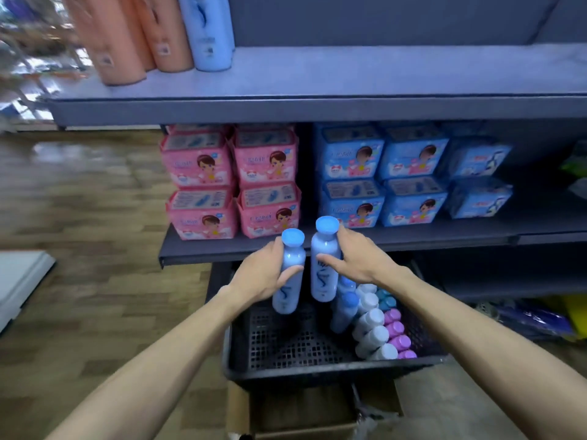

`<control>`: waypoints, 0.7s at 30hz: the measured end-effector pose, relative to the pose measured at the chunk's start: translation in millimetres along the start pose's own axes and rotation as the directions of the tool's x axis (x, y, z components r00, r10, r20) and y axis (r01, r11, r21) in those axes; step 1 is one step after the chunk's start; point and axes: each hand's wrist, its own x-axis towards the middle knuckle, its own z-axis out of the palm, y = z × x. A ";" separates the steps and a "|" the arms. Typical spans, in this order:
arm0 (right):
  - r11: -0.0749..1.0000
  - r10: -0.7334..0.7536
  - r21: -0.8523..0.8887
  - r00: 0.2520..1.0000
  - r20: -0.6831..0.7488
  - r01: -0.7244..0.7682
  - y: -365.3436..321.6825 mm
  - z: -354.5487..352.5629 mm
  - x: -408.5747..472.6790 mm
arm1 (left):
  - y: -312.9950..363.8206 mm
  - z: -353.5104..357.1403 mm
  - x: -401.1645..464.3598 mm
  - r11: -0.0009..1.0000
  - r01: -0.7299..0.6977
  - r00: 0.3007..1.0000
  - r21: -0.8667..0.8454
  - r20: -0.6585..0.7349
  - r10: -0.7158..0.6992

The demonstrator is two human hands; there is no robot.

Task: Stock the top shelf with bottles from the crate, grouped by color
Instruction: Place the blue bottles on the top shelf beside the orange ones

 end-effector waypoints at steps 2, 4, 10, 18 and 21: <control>0.999 -0.040 -0.021 0.998 -0.043 0.039 -6.2 -16.7 -2.2 | 8.2 -17.2 1.7 1.000 -0.008 0.999 -0.020 -0.053 0.007; 0.997 -0.074 -0.027 0.995 -0.066 0.072 -12.4 -34.3 -5.1 | 15.9 -35.7 4.8 1.000 -0.016 0.994 -0.015 -0.105 0.014; 0.992 -0.124 -0.053 0.983 -0.138 0.118 -28.9 -93.6 -16.0 | 40.2 -97.9 14.1 1.000 -0.023 0.974 0.010 -0.226 0.024; 0.973 -0.229 -0.106 0.899 -0.373 0.203 -58.1 -176.0 -23.7 | 72.1 -177.5 25.2 0.996 -0.084 0.927 0.040 -0.363 0.093; 0.970 -0.244 -0.121 0.871 -0.427 0.212 -69.6 -204.7 -18.8 | 80.8 -213.7 33.8 0.995 -0.088 0.898 0.041 -0.429 0.097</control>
